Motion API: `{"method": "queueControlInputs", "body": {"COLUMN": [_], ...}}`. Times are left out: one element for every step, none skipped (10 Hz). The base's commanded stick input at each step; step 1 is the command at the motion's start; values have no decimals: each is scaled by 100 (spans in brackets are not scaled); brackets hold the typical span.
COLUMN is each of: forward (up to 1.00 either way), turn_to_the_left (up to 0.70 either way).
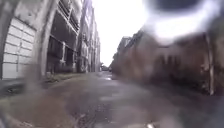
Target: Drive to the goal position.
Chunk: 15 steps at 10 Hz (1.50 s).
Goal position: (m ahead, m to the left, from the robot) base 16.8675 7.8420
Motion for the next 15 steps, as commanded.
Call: {"method": "queueControlInputs", "body": {"forward": [50, 50, 50, 50, 50, 50, 50, 50, 50, 50, 50, 50, 50, 50, 50], "turn_to_the_left": [2, 2, 2, 2, 2, 2, 2, 2, 2, 2, 2, 2, 2, 2, 2]}}
